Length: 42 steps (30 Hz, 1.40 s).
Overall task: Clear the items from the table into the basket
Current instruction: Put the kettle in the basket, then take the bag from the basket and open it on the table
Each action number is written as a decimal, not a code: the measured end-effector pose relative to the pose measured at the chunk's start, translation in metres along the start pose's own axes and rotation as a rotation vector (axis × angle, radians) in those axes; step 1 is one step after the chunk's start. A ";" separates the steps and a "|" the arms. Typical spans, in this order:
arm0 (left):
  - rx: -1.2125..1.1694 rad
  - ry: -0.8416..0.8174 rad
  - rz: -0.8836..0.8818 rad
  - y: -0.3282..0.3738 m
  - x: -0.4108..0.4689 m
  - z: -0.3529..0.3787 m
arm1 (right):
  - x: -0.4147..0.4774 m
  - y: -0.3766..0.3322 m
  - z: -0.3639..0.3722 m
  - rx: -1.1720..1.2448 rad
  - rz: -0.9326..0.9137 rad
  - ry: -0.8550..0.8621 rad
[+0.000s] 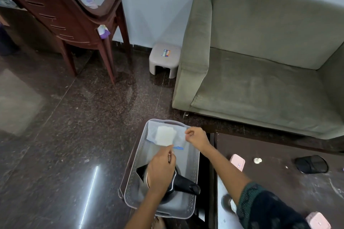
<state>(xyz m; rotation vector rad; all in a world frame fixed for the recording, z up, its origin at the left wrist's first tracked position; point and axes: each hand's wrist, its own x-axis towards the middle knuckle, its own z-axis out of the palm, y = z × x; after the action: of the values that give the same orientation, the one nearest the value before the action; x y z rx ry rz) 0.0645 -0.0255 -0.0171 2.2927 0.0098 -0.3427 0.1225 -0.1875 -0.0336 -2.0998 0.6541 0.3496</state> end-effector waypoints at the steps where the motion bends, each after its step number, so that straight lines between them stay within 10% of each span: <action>1: 0.014 0.036 0.018 -0.001 0.001 0.003 | 0.014 0.005 0.007 0.067 0.083 0.039; 10: 0.041 0.131 0.127 -0.008 0.005 0.013 | 0.071 0.024 0.047 0.569 0.495 0.058; 30: 0.260 0.081 0.110 0.026 -0.001 0.036 | -0.060 0.075 -0.088 1.123 0.258 -0.044; 37: -0.860 -0.224 -0.420 0.152 -0.049 0.164 | -0.115 0.184 -0.176 1.411 0.332 -0.077; 42: -1.048 -0.397 -0.570 0.197 -0.092 0.264 | -0.141 0.288 -0.237 1.418 0.342 -0.203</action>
<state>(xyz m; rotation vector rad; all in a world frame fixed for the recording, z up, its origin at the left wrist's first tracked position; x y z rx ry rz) -0.0654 -0.3416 -0.0214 1.1235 0.5212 -0.8418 -0.1565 -0.4722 -0.0256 -0.5996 0.7876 0.1690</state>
